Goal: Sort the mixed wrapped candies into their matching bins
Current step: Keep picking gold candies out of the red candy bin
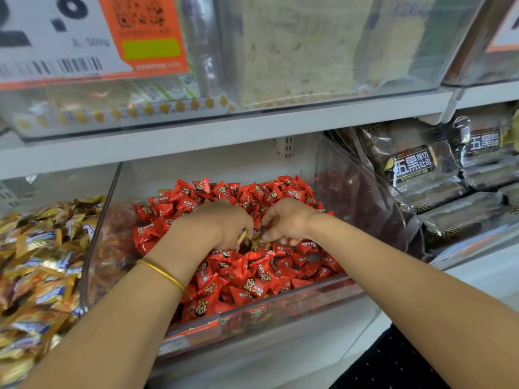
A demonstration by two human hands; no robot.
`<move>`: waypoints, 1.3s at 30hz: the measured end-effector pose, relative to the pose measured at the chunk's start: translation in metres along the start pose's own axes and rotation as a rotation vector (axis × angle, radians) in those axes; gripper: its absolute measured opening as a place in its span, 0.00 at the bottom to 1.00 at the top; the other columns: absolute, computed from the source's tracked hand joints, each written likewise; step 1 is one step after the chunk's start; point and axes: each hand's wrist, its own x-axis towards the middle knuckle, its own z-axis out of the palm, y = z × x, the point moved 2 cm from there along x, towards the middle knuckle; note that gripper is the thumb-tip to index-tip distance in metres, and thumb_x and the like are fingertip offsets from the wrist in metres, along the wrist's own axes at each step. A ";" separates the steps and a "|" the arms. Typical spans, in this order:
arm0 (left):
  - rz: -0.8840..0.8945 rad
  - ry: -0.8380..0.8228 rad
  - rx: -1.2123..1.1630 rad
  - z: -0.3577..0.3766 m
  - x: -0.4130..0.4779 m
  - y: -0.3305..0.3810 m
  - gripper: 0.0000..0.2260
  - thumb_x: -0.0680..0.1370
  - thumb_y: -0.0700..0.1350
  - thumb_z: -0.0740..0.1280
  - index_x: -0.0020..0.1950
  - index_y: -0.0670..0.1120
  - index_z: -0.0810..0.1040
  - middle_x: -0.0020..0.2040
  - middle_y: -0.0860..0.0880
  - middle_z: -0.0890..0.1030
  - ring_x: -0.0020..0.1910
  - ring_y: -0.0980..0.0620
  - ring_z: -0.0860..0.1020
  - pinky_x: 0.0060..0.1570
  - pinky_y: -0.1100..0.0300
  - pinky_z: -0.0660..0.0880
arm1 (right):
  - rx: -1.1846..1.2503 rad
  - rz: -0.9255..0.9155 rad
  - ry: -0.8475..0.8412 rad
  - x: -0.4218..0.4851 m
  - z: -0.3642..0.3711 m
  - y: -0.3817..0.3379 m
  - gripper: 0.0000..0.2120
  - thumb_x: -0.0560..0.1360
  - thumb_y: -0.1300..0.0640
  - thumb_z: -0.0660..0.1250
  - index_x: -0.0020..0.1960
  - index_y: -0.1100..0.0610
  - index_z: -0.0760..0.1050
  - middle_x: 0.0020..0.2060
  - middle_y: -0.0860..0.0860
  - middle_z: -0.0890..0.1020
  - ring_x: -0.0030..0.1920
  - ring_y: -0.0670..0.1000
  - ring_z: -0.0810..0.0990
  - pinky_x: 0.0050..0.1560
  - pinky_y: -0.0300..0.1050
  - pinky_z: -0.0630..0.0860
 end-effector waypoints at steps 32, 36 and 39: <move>0.005 0.582 -0.855 -0.005 -0.013 -0.026 0.05 0.76 0.41 0.68 0.52 0.43 0.79 0.57 0.50 0.77 0.58 0.54 0.74 0.57 0.62 0.66 | -0.354 -0.064 -0.045 -0.006 0.018 -0.007 0.28 0.74 0.70 0.61 0.71 0.53 0.67 0.66 0.57 0.71 0.29 0.48 0.74 0.21 0.33 0.72; -0.030 0.676 -0.944 -0.007 -0.016 -0.027 0.03 0.76 0.42 0.67 0.49 0.45 0.79 0.55 0.49 0.78 0.56 0.53 0.75 0.55 0.61 0.67 | -0.327 -0.060 -0.027 -0.005 0.017 -0.006 0.27 0.74 0.68 0.63 0.71 0.54 0.67 0.63 0.55 0.74 0.29 0.48 0.75 0.22 0.34 0.72; -0.033 0.712 -0.984 -0.008 -0.019 -0.028 0.01 0.76 0.42 0.68 0.47 0.47 0.78 0.55 0.48 0.79 0.58 0.50 0.75 0.59 0.57 0.69 | -0.136 -0.034 0.003 -0.007 0.004 -0.001 0.22 0.71 0.64 0.70 0.65 0.58 0.74 0.43 0.49 0.77 0.31 0.48 0.75 0.22 0.34 0.72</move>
